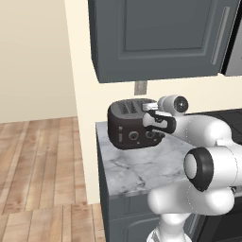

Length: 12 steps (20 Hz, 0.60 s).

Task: Start the toaster. Once the lever pops up, take the bread to the plate on the dining counter.

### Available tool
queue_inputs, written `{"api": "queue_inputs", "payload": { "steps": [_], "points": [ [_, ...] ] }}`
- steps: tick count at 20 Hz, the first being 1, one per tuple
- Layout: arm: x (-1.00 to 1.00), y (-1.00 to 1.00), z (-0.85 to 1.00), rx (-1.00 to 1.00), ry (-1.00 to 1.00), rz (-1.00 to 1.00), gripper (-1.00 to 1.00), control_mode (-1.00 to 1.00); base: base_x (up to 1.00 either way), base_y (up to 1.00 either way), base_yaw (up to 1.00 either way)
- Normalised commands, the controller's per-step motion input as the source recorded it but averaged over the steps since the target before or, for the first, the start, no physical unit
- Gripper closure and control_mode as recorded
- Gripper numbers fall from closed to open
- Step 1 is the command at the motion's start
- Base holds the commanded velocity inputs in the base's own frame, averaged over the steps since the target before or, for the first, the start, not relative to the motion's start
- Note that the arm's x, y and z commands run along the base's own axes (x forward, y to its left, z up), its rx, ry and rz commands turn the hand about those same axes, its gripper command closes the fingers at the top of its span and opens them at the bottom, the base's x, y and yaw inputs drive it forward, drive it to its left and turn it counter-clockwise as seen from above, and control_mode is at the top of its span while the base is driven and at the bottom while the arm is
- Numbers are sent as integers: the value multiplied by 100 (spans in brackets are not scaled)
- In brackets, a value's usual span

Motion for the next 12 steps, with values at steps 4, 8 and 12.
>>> {"api": "queue_inputs", "payload": {
  "steps": [4,8,12],
  "points": [
    [0,0,0,0,0,0,-100,-100,0,0,0],
    [0,0,0,0,0,0,-100,-100,0,0,0],
    [0,0,0,0,0,0,-100,-100,0,0,0]
  ]
}}
